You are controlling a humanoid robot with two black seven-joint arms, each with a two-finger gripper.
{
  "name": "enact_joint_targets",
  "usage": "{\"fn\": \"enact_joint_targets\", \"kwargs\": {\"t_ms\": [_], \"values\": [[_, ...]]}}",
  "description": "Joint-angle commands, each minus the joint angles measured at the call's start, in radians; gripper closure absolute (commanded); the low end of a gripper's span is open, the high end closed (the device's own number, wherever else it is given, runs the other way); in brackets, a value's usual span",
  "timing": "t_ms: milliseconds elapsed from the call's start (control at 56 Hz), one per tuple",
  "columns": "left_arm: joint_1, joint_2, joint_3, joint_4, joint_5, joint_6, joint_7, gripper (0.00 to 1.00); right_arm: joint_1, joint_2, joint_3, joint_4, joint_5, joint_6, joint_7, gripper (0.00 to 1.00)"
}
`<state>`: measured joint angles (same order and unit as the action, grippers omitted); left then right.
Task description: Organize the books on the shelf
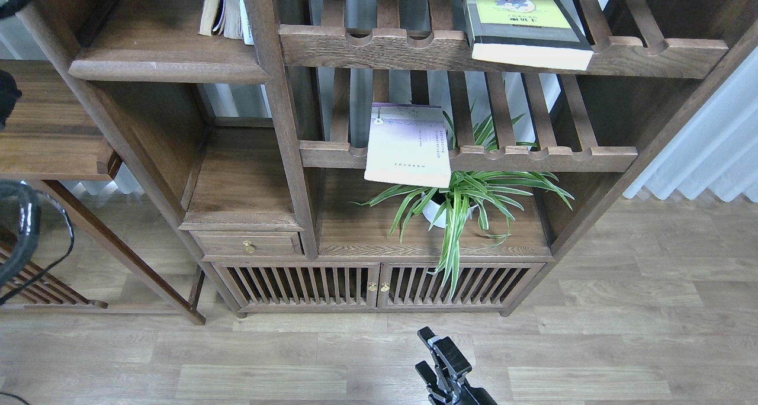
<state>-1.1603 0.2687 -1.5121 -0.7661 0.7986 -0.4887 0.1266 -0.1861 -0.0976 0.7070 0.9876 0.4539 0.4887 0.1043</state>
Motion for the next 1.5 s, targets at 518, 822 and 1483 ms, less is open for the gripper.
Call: {"fn": "enact_joint_targets", "kwargs": {"t_ms": [518,822,1483], "values": [[-0.157,0.012,0.194,0.255,0.076,0.0,-0.136,0.95,0.005,-0.002,0.0,0.011,0.0,0.0,0.023,0.01],[-0.162,0.006,0.288,0.301,0.079,0.0,-0.189,0.95,0.007,-0.004,0.002,0.013,0.002,0.0,0.04,0.01],[-0.18,0.081,0.334,0.266,0.079,0.0,-0.193,0.94,0.007,-0.005,0.022,0.013,0.002,0.0,0.06,0.01]]}}
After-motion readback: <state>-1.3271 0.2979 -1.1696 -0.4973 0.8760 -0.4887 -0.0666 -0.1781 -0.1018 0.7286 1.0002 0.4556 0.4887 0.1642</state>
